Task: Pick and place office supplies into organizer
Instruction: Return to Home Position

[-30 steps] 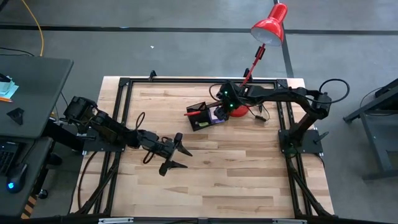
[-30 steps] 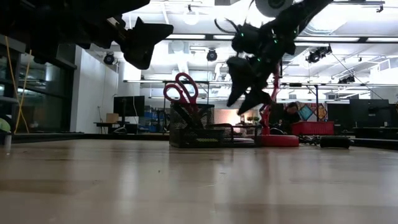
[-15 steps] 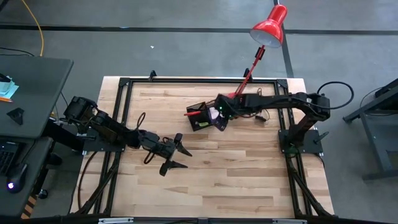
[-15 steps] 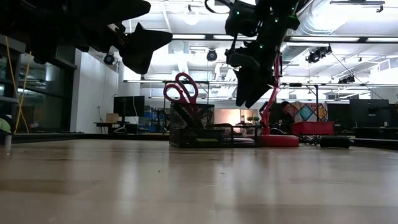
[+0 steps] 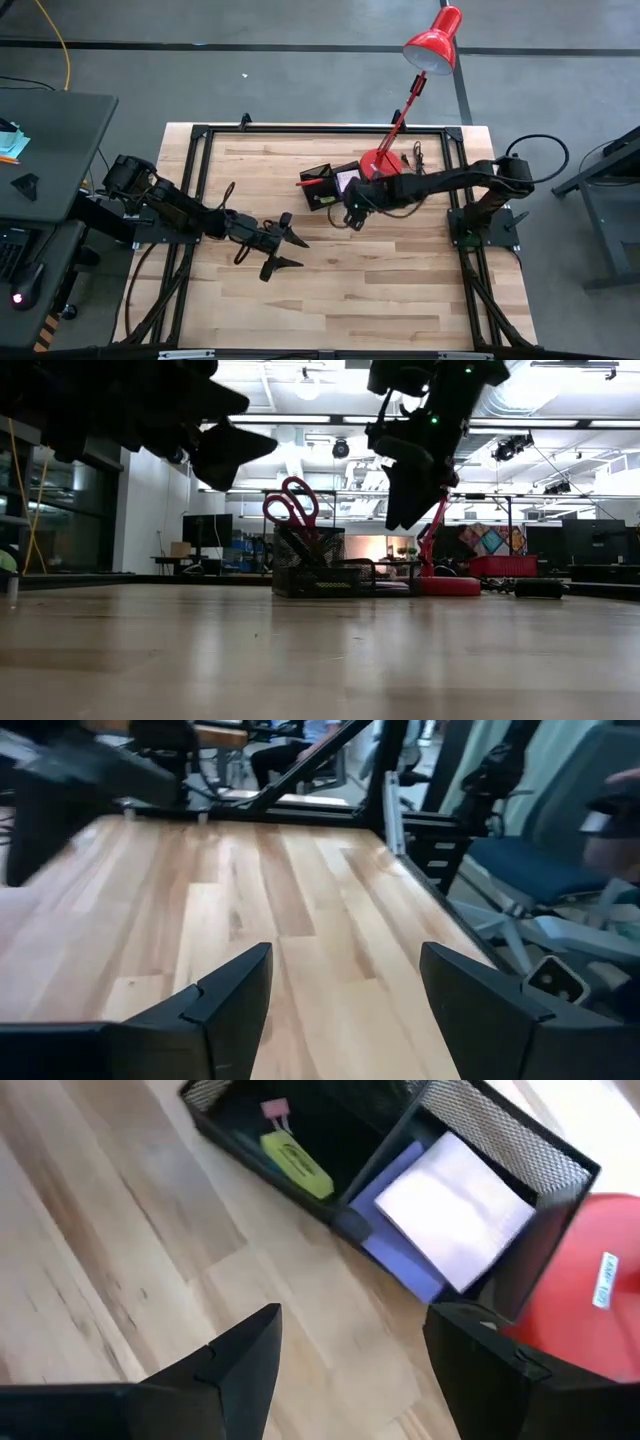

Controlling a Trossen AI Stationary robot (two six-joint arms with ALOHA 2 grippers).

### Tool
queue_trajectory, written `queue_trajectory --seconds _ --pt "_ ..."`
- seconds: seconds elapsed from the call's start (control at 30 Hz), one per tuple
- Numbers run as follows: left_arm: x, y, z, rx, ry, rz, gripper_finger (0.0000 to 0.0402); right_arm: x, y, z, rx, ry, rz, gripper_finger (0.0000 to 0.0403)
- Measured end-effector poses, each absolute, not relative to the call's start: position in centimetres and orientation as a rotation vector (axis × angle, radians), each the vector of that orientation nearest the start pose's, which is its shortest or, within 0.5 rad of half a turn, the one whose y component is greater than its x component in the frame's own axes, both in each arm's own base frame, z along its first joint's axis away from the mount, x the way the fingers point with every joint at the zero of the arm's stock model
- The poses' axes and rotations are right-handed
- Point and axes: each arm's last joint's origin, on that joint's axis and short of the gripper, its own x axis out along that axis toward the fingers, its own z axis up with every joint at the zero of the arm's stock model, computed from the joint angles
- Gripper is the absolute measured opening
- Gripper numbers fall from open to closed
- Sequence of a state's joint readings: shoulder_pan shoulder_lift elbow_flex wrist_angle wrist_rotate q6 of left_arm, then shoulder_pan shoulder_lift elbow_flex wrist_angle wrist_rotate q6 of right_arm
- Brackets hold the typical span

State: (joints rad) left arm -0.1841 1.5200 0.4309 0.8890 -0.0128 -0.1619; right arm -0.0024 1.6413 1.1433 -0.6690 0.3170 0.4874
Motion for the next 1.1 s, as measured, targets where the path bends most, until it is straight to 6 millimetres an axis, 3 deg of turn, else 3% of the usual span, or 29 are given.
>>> queue_trajectory --seconds 0.27,0.47,0.73,0.83,1.1 --pt "26.4 -4.7 15.9 -0.124 0.199 -0.089 0.0243 31.9 4.0 18.7 0.113 0.881 -0.428 0.0236" --pt "26.3 -4.6 15.6 -0.098 0.240 -0.071 0.0243 29.8 6.5 17.5 0.016 0.929 -0.524 0.0236" --pt "24.7 -4.7 18.0 -0.046 0.259 -0.185 0.0244 27.6 10.8 16.7 -0.026 0.671 -0.299 0.0236" --pt "24.2 -4.9 18.7 0.000 0.238 -0.156 0.0243 26.6 11.4 17.2 -0.002 0.541 -0.191 0.0236" --pt "22.9 -4.5 19.8 0.014 0.196 -0.119 0.0243 21.7 9.7 18.4 0.010 0.299 -0.009 0.0236"
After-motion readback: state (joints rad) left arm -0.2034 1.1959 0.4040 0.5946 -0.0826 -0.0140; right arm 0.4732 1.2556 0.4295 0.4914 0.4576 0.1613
